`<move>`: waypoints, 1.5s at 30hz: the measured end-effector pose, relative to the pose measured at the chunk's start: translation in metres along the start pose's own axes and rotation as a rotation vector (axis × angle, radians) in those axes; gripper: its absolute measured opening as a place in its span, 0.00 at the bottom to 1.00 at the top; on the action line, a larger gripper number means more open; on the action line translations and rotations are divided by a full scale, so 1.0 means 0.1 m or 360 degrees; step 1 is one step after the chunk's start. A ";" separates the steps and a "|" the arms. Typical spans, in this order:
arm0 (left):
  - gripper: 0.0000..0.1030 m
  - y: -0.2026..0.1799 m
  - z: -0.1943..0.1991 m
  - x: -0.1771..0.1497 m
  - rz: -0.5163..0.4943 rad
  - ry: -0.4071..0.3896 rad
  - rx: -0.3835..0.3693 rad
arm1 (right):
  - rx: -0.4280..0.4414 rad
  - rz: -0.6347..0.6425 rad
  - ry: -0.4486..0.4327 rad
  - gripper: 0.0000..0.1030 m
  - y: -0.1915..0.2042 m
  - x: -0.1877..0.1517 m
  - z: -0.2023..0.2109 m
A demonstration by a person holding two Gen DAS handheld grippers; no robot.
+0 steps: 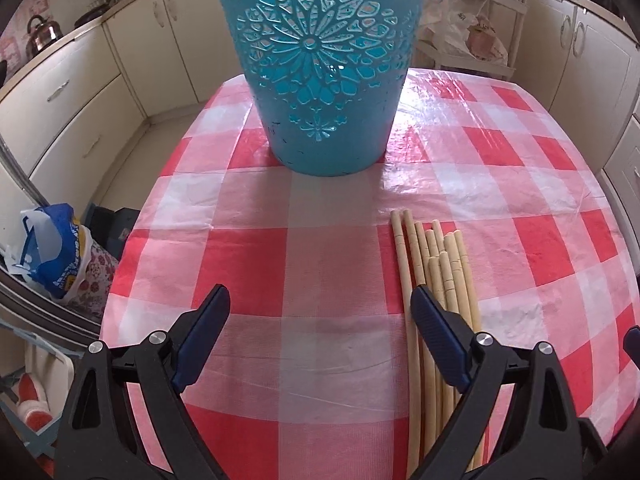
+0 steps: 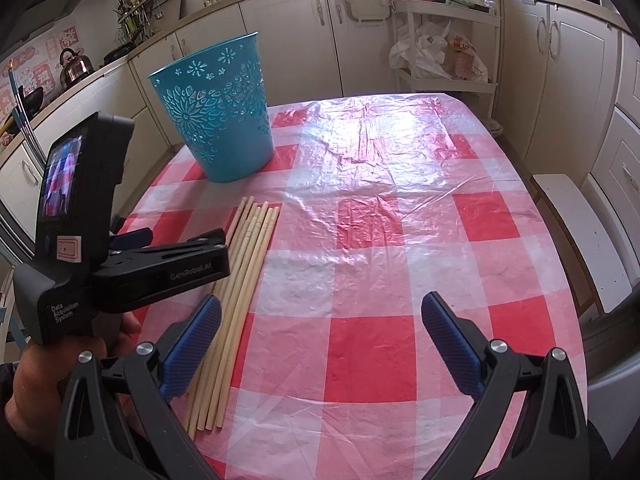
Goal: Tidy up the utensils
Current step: 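Move both grippers forward over the wooden chopsticks beside the blue bin, then close the left gripper on one chopstick while the right gripper grasps another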
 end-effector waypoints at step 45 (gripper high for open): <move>0.20 0.26 -0.05 0.15 -0.0314 0.0140 -0.0521 | 0.0147 0.0634 0.0342 0.09 0.45 0.58 -0.79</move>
Point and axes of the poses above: each gripper's, at about its wrist camera, not at the fingertips, and z roughly against the way its jaws point, y to its left, x to its top, the point moved 3 cm from there along -z, roughly the way its jaws point, and after that the axes turned 10 degrees about y, right-handed, at the moved point
